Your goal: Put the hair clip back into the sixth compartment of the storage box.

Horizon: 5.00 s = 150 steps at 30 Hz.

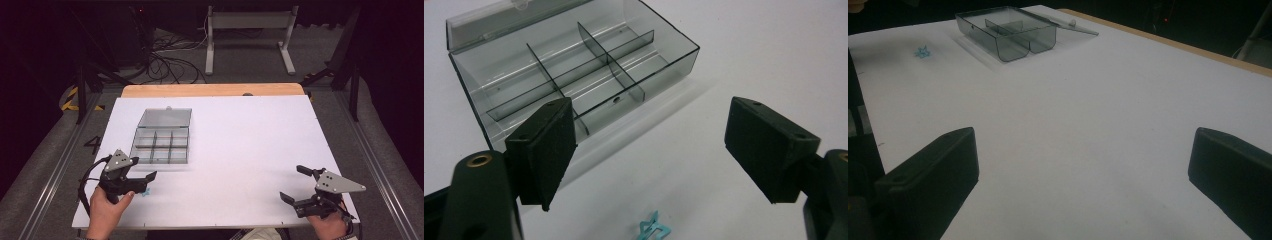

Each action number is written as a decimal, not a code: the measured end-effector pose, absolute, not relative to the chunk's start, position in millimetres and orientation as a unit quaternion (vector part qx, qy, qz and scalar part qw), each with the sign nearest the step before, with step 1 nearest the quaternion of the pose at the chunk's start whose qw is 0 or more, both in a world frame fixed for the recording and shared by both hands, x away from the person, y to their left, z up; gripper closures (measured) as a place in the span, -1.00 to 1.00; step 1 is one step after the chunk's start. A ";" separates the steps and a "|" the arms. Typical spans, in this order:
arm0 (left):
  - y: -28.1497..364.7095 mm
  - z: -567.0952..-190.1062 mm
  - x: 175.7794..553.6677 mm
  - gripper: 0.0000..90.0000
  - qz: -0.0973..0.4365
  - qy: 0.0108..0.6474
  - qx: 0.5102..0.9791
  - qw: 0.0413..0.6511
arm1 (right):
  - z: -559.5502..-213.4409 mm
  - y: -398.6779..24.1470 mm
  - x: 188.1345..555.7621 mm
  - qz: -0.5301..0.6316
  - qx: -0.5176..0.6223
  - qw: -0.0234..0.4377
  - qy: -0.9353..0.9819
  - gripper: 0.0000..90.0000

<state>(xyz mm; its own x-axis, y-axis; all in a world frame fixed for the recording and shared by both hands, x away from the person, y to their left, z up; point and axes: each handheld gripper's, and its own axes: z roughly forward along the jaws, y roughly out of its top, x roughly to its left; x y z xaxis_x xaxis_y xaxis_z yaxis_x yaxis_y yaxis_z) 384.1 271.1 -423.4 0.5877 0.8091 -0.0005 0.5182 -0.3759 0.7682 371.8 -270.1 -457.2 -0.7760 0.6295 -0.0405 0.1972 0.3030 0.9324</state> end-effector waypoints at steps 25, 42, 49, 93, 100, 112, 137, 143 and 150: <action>278.5 -433.3 387.2 -0.19 0.140 0.409 0.850 0.301 | -457.3 -269.4 371.7 0.530 0.262 0.200 0.782 -0.99; 273.8 -444.5 393.7 -0.13 0.120 0.407 0.873 0.239 | -457.7 -269.8 372.3 0.529 0.260 0.198 0.783 -0.99; 273.4 -447.4 395.1 -0.09 0.112 0.409 0.879 0.220 | -457.8 -269.7 372.2 0.528 0.260 0.198 0.784 -0.99; 264.1 -457.0 398.7 0.91 0.080 0.385 0.903 0.171 | -458.7 -268.8 372.8 0.525 0.258 0.194 0.788 -0.99; 263.3 -452.3 395.6 0.98 0.081 0.380 0.903 0.185 | -458.8 -268.7 372.9 0.525 0.258 0.193 0.788 -0.99; 268.8 -439.4 390.3 0.99 0.112 0.388 0.885 0.232 | -458.8 -268.5 372.8 0.525 0.258 0.194 0.788 -0.99; 281.9 -408.5 382.6 0.98 0.166 0.397 0.820 0.377 | -458.7 -268.1 372.5 0.524 0.260 0.195 0.787 -0.99; 286.4 -405.6 381.6 0.98 0.164 0.402 0.803 0.408 | -458.7 -268.6 372.5 0.524 0.259 0.195 0.787 -0.99; 289.0 -403.6 378.5 0.98 0.173 0.402 0.790 0.428 | -458.8 -268.1 372.4 0.524 0.260 0.196 0.787 -0.99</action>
<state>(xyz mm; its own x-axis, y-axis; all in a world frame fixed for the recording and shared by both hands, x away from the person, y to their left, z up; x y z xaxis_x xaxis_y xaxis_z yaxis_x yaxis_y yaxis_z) 378.5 289.0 -403.6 0.6163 0.7843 -0.0704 0.4870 -0.3094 0.8167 372.4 -268.1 -458.8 -0.7885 0.6140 -0.0360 0.2042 0.3166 0.9263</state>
